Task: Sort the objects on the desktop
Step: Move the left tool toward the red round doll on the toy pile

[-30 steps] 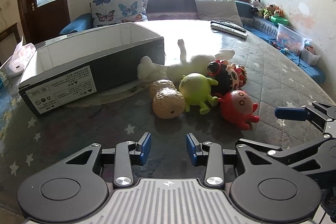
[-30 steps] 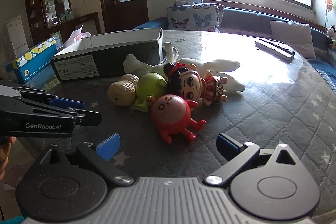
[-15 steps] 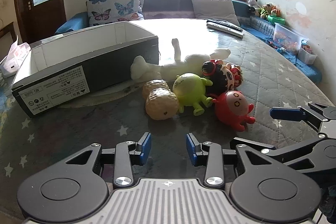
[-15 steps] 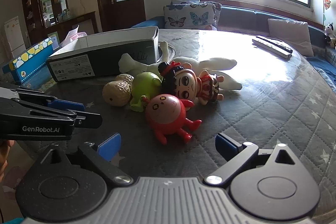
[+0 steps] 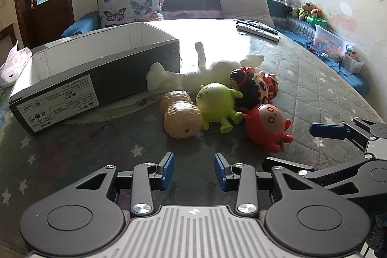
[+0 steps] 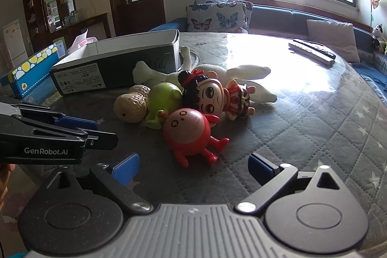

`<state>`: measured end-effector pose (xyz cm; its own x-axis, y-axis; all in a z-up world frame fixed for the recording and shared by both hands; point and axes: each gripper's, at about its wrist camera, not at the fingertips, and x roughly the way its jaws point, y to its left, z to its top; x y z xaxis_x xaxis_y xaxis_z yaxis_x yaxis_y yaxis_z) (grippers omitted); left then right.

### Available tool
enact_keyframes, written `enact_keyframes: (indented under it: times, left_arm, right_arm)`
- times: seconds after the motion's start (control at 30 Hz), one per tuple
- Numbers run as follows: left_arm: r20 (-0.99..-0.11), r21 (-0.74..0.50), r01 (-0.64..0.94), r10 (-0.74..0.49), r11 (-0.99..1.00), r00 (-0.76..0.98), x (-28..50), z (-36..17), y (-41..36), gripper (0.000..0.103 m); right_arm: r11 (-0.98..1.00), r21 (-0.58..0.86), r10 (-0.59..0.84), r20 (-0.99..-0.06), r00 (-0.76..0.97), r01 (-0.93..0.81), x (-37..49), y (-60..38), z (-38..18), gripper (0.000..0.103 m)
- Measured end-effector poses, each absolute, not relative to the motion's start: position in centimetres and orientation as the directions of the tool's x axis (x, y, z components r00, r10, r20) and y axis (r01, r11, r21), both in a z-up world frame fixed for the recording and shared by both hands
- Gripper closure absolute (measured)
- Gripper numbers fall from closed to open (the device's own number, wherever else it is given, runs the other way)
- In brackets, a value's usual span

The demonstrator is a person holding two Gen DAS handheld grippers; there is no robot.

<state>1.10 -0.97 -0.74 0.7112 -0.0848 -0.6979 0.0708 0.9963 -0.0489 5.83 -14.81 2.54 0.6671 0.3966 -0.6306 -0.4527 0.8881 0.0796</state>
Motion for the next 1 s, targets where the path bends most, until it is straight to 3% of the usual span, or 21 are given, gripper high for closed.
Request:
enact_keyframes:
  times: [1.0]
  left_arm:
    - [-0.708, -0.064, 0.114, -0.126, 0.991, 0.695, 2.6, -0.7, -1.7, 0.064]
  right_arm:
    - [0.883, 0.093, 0.406, -0.643, 0.649, -0.461, 7.0, -14.8, 2.1, 0.008]
